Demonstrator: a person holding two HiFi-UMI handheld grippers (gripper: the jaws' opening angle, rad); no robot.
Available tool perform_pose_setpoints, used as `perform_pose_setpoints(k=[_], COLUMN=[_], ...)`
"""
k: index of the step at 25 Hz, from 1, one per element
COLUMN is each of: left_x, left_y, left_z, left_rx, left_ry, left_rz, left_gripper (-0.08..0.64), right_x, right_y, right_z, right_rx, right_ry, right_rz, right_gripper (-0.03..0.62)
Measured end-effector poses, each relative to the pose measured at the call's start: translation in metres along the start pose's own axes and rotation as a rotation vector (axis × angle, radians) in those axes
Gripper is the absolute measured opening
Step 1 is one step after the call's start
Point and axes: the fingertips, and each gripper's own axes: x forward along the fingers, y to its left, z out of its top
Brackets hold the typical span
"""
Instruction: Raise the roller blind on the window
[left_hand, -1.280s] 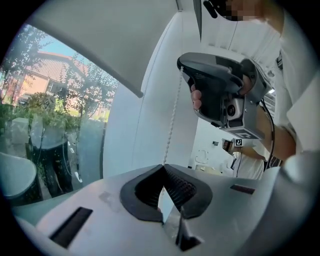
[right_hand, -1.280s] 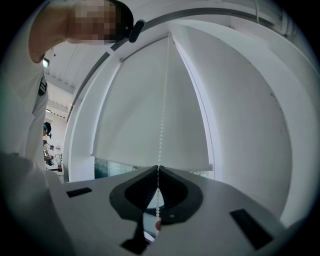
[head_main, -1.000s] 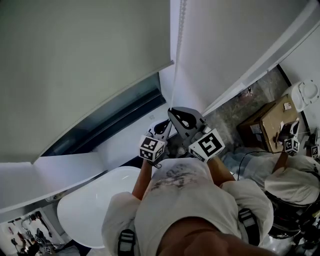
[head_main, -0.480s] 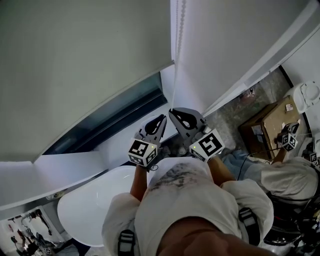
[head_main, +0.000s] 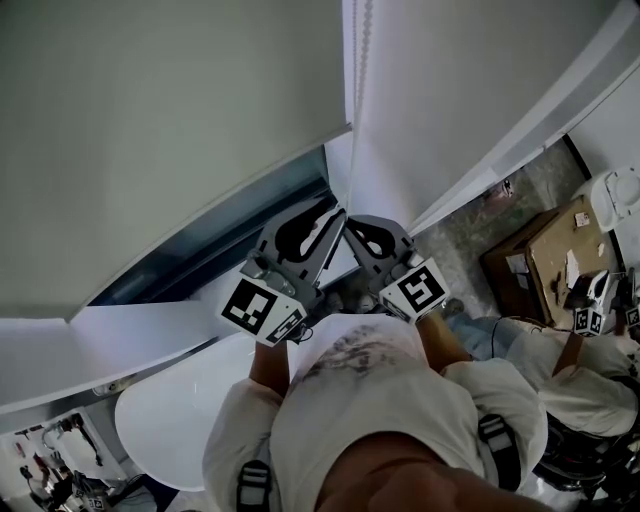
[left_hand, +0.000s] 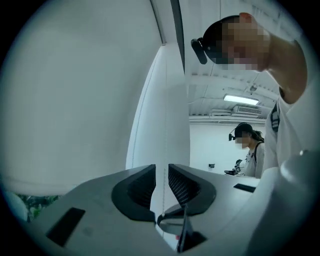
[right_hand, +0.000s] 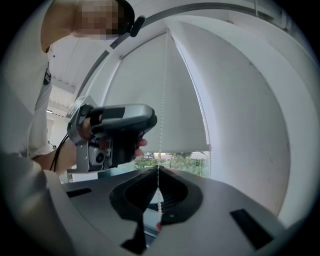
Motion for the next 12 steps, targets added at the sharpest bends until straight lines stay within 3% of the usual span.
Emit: perform_pose_setpoints(k=[4, 12], left_x=[0.010, 0.028], left_y=[-0.016, 0.003], left_z=[0.036, 0.069], left_rx=[0.047, 0.065], left_ry=[-0.025, -0.071], left_rz=[-0.026, -0.043], left_gripper=[0.067, 0.066], right_x=[-0.006, 0.017], right_y=[0.008, 0.006], right_z=[0.008, 0.004], right_rx=[-0.010, -0.012], right_ry=[-0.009, -0.025], right_rz=[0.002, 0.007], right_gripper=[0.063, 0.063])
